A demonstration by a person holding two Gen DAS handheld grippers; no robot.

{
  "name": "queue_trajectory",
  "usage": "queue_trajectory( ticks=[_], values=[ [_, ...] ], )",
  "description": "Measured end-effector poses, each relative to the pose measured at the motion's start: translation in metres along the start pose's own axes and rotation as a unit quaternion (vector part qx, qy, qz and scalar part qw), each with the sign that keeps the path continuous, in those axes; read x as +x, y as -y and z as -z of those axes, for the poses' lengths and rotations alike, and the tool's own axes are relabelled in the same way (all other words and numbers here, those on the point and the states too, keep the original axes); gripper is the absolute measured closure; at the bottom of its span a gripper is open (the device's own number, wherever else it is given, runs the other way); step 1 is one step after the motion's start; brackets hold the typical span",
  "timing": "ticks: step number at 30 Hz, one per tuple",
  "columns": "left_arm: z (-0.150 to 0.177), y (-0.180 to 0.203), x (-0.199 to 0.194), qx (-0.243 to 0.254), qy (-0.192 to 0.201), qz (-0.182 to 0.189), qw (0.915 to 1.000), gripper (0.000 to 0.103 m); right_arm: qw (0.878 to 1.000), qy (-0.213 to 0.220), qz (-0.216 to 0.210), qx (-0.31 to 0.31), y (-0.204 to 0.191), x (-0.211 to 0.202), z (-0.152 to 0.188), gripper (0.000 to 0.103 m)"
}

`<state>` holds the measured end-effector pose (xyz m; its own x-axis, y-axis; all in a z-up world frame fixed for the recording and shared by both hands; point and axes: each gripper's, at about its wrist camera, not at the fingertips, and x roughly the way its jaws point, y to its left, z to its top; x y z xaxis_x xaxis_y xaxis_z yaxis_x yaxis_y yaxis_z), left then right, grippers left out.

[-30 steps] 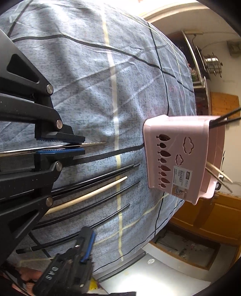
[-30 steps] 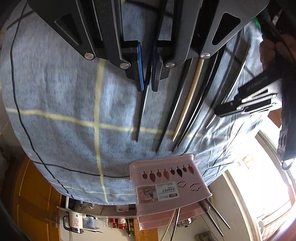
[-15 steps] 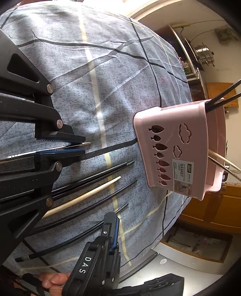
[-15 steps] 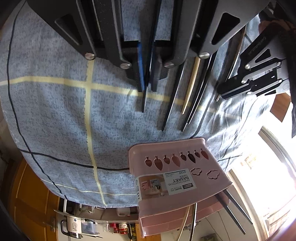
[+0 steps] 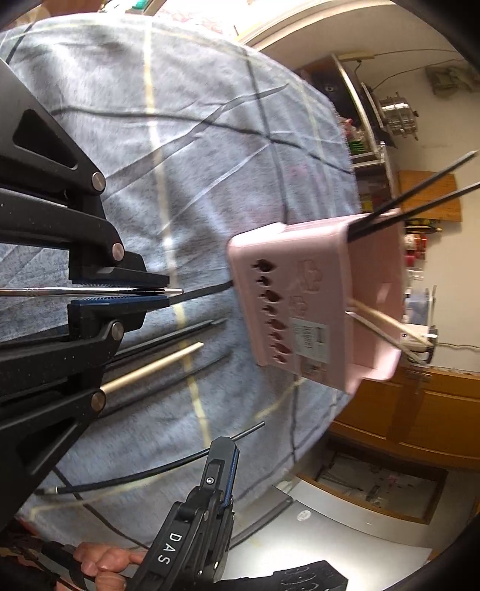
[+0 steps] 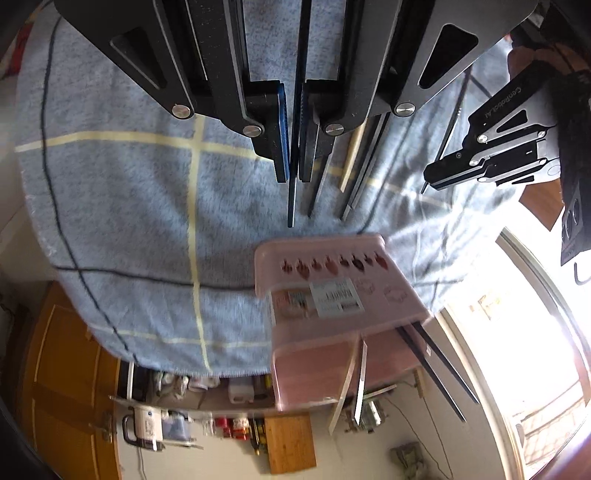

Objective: Organize utensils
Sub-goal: 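Lift and carry both held sticks upright over the pink basket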

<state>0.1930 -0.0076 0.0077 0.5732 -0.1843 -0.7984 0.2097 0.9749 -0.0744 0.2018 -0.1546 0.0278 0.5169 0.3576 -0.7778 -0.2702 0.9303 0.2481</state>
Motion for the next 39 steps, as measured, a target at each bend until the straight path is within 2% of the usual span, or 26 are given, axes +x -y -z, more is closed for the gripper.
queue_trajectory(
  ticks=[10, 16, 24, 39],
  values=[
    [-0.034, -0.001, -0.063, 0.006, 0.070, 0.003, 0.9975, 0.100, 0.997, 0.078, -0.002, -0.016, -0.012, -0.063, -0.027, 0.098],
    [-0.049, 0.004, -0.092, 0.013, 0.097, 0.002, 0.9952, 0.100, 0.994, 0.111, 0.000, -0.019, -0.015, -0.090, -0.035, 0.098],
    [-0.056, 0.007, -0.112, 0.017, 0.113, 0.007, 0.9934, 0.100, 0.990, 0.141, 0.001, -0.022, -0.018, -0.114, -0.040, 0.098],
    [-0.064, 0.006, -0.132, 0.013, 0.121, 0.021, 0.9924, 0.100, 0.985, 0.172, -0.006, -0.031, -0.024, -0.139, -0.043, 0.099]
  ],
)
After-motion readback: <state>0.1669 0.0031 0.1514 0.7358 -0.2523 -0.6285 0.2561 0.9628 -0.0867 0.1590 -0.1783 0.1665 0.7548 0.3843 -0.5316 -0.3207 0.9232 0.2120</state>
